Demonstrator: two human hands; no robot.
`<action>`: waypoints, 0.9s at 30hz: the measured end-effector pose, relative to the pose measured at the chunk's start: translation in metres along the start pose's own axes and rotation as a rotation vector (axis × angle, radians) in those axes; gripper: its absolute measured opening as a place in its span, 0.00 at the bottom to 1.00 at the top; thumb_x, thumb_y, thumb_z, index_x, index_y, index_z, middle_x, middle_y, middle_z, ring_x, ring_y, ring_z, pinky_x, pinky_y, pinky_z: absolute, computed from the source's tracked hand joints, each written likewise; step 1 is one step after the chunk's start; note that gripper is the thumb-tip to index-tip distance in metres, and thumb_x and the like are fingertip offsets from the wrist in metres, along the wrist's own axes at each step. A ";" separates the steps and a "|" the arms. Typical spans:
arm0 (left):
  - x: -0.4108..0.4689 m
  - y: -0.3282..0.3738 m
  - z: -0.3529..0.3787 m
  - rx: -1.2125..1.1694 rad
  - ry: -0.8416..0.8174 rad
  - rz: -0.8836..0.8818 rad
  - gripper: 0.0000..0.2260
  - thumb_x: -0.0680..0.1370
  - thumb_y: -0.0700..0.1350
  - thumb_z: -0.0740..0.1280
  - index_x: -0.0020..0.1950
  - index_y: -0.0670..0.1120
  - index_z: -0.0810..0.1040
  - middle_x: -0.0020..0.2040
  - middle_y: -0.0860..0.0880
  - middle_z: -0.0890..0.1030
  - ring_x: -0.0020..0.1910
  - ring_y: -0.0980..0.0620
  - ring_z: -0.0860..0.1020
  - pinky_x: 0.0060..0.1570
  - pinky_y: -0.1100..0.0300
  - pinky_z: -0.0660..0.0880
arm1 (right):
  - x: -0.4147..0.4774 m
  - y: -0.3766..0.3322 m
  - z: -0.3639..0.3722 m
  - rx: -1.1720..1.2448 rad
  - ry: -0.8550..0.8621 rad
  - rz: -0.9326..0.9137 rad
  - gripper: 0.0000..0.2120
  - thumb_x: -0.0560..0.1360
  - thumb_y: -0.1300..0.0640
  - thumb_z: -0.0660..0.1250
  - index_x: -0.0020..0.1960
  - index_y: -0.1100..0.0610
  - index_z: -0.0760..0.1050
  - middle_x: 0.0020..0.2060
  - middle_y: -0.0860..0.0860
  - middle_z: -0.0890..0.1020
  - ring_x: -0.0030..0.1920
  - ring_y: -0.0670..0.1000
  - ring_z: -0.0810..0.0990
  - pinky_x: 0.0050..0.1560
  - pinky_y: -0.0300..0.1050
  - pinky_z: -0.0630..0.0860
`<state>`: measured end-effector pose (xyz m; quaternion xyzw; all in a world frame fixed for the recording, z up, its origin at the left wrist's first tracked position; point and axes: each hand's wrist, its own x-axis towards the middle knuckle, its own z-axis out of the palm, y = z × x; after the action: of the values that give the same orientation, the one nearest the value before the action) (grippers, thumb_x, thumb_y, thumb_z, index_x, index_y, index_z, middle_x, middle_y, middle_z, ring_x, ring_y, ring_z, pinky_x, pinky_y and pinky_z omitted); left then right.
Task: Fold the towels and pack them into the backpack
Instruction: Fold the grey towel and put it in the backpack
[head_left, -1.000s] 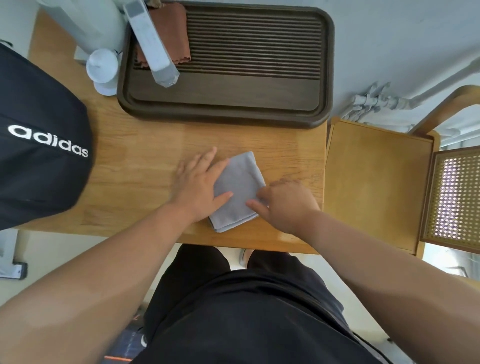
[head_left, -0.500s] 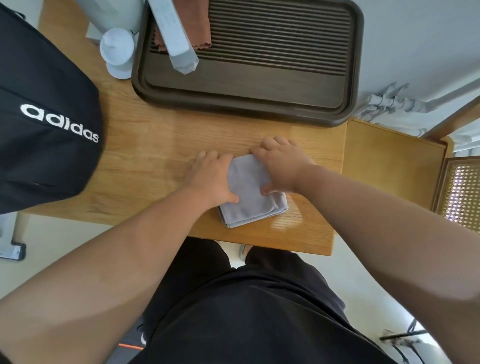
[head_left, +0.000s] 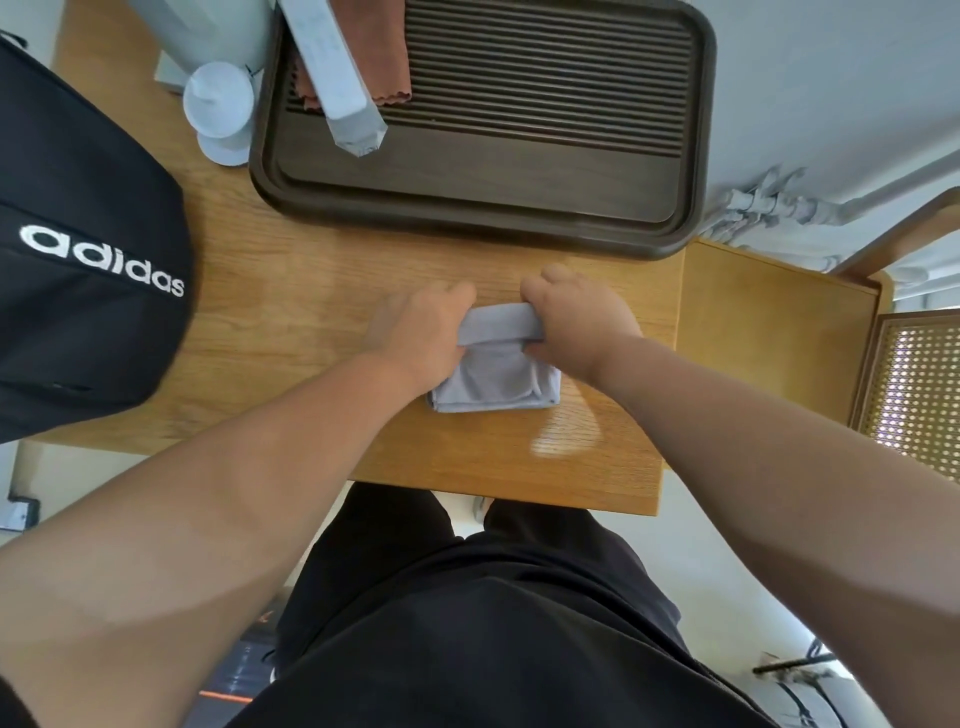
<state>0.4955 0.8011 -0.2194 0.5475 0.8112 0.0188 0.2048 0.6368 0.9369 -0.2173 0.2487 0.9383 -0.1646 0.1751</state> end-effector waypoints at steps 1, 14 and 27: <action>0.002 0.000 -0.003 0.028 0.057 0.018 0.09 0.75 0.45 0.70 0.48 0.52 0.70 0.43 0.51 0.74 0.42 0.48 0.73 0.44 0.53 0.71 | -0.002 0.001 -0.001 0.021 0.095 0.006 0.16 0.72 0.53 0.73 0.52 0.50 0.67 0.49 0.48 0.69 0.48 0.51 0.72 0.43 0.45 0.70; -0.065 0.008 0.043 0.181 -0.013 0.131 0.39 0.79 0.63 0.57 0.82 0.44 0.46 0.83 0.44 0.48 0.82 0.45 0.48 0.78 0.40 0.44 | -0.044 -0.001 0.059 -0.122 0.363 -0.126 0.13 0.70 0.64 0.72 0.51 0.57 0.74 0.50 0.55 0.76 0.46 0.58 0.75 0.45 0.52 0.76; -0.068 0.022 0.074 0.162 -0.164 0.026 0.40 0.81 0.64 0.46 0.77 0.43 0.27 0.78 0.41 0.27 0.77 0.43 0.28 0.78 0.41 0.36 | -0.041 -0.031 0.045 -0.096 0.164 -0.011 0.32 0.83 0.36 0.40 0.81 0.51 0.53 0.82 0.55 0.52 0.81 0.58 0.45 0.78 0.66 0.46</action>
<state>0.5620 0.7348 -0.2603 0.5723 0.7835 -0.0892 0.2251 0.6652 0.8763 -0.2330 0.2472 0.9577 -0.0994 0.1085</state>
